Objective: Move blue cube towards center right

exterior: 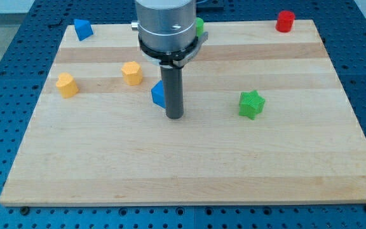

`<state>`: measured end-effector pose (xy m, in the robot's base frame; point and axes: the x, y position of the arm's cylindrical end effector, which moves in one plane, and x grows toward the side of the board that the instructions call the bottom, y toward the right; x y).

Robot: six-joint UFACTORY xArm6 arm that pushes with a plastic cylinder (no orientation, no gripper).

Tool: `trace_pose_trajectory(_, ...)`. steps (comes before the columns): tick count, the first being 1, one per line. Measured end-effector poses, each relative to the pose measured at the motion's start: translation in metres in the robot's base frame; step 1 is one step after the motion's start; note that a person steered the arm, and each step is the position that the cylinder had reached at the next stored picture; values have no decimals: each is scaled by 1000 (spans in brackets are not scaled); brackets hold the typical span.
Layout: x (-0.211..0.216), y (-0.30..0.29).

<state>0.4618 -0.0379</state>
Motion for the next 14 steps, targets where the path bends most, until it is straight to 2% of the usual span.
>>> trace_pose_trajectory(3,-11,-33)
trace_pose_trajectory(6,-33,-1)
trace_pose_trajectory(9,-52,-39)
trace_pose_trajectory(12,-53,16)
trace_pose_trajectory(14,-72,6)
